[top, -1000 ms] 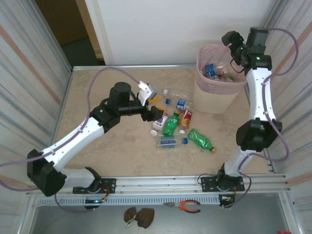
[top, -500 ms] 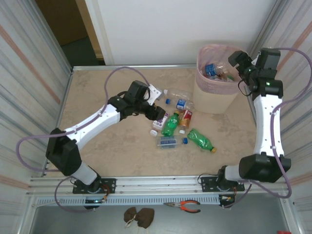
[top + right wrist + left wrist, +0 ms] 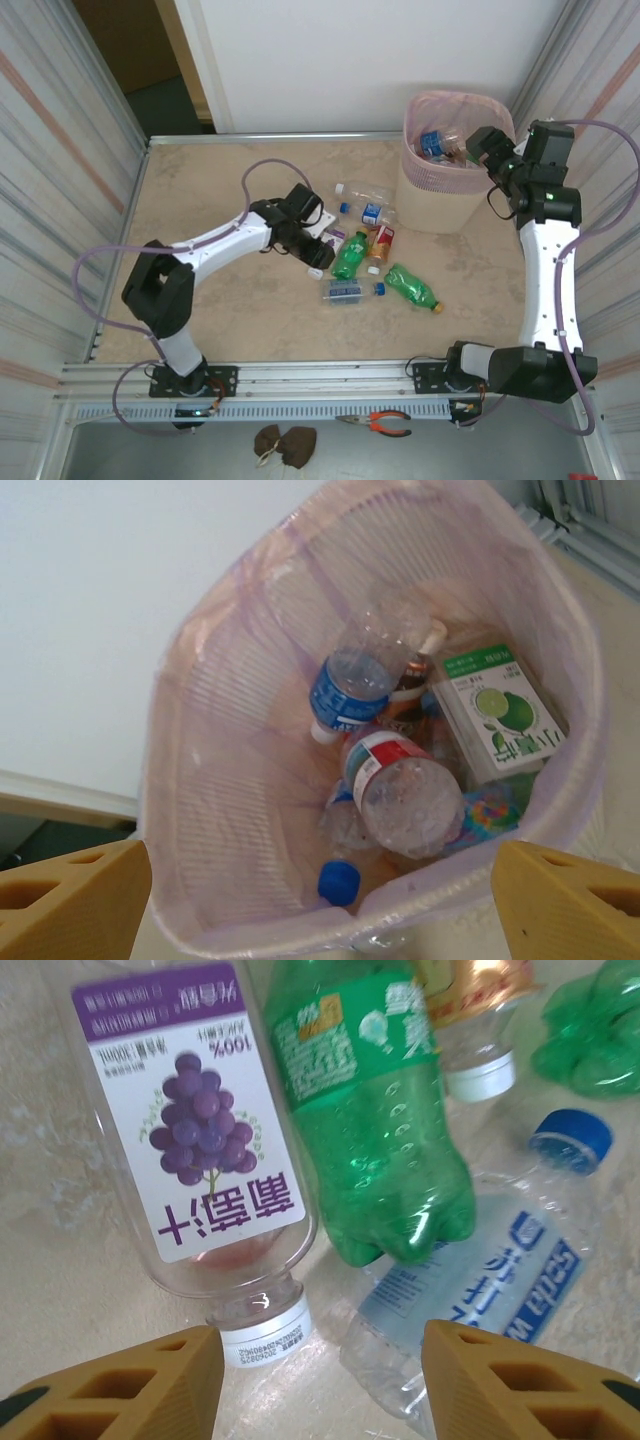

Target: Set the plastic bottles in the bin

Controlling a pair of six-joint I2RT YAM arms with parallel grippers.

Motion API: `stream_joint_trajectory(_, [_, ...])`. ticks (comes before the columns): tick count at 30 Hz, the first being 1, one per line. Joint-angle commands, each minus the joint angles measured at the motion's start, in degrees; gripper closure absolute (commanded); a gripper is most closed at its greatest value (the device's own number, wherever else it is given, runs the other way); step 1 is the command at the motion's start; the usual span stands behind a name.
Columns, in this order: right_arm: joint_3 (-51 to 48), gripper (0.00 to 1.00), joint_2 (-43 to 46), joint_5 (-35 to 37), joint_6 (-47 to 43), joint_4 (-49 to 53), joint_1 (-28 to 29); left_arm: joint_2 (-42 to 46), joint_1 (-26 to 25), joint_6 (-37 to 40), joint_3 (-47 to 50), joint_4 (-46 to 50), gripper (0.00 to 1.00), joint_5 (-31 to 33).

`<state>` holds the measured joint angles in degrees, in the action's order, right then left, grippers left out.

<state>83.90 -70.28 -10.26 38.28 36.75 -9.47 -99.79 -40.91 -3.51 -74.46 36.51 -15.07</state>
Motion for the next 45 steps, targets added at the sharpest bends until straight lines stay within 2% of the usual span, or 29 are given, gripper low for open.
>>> stream_joint_trajectory(1, [-0.4, 0.13, 1.9, 0.9, -1.5, 0.4, -0.2, -3.5, -0.1, -0.5, 0.3, 2.7, 0.46, -0.2])
stream_joint_trajectory(16, [-0.5, 0.14, 2.0, 0.9, -1.6, 0.5, -0.4, -10.4, 0.1, -1.6, -0.9, 4.8, 0.44, 3.8])
stream_joint_trajectory(28, [-1.3, 0.14, 1.8, 1.1, -1.5, -0.1, -0.4, -12.6, 0.8, -0.7, -2.3, 5.5, 0.56, 4.3])
stream_joint_trajectory(36, [-1.1, 0.14, 1.8, 0.5, -1.4, -0.5, -0.4, -10.1, 1.6, -1.0, -1.5, 5.3, 0.61, 5.2])
stream_joint_trajectory(39, [-1.5, 0.15, 2.2, -1.7, -1.7, -1.5, -0.3, -7.5, 2.3, -1.3, -0.6, 4.5, 0.63, 4.8])
stream_joint_trajectory(45, [-3.8, 0.14, 3.4, -16.4, -5.4, -7.2, -0.2, -0.3, 4.3, -2.3, 1.5, 0.8, 0.64, 1.4])
